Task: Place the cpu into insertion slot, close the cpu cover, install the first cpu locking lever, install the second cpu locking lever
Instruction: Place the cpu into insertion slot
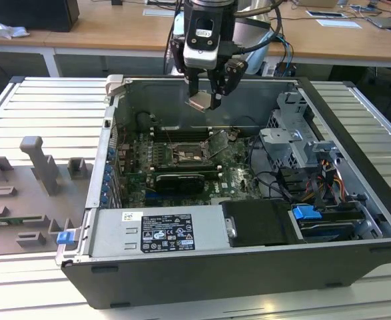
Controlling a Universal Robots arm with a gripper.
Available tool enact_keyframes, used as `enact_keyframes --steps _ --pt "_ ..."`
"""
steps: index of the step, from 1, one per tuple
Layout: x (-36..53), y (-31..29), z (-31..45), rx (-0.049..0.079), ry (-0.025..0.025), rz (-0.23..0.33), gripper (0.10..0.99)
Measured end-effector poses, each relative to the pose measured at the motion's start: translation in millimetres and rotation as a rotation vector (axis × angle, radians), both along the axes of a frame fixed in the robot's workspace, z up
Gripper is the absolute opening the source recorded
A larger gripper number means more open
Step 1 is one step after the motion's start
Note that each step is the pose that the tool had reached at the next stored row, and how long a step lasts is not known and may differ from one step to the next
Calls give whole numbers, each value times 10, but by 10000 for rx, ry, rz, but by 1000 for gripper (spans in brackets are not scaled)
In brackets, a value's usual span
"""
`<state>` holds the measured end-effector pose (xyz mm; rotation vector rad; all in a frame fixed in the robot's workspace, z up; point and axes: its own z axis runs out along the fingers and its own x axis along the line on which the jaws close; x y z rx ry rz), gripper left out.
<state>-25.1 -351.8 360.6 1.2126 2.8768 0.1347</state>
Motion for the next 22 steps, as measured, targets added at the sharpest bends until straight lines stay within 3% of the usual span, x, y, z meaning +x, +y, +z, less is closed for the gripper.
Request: enact_keyframes --steps 10,13,22 --pt "0 0 -35 -1 0 -2130 541" --pt "0 0 -57 -2 1 -2465 541" --pt "0 0 -144 -37 -5 -2662 541"
